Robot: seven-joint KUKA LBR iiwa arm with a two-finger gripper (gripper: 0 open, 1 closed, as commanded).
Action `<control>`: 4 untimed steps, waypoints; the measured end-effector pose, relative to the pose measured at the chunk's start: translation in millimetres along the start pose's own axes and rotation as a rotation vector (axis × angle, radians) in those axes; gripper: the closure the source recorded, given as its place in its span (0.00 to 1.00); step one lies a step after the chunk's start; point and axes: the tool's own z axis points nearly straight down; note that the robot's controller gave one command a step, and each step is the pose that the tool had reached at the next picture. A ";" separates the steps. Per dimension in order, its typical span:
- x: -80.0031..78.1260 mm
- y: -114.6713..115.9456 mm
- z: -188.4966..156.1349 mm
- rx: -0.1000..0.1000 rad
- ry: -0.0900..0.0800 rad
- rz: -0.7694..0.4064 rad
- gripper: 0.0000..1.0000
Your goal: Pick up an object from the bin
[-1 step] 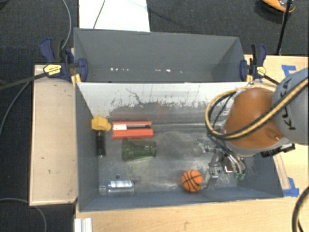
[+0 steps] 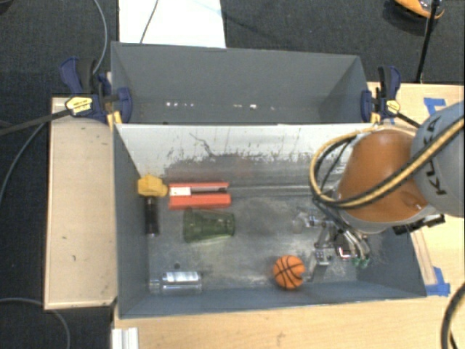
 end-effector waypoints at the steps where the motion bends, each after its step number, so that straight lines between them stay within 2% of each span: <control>1: -2.8 9.3 26.6 0.001 -0.002 -0.139 0.00; 2: -8.3 34.6 58.8 0.002 -0.002 -0.489 1.00; 3: -8.4 34.7 58.8 0.002 -0.003 -0.490 1.00; 4: -11.4 44.5 -1.4 0.002 -0.004 -0.475 1.00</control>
Offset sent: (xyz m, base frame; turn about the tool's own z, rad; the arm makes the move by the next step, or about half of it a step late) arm 0.0060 0.0351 -0.0638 -0.4899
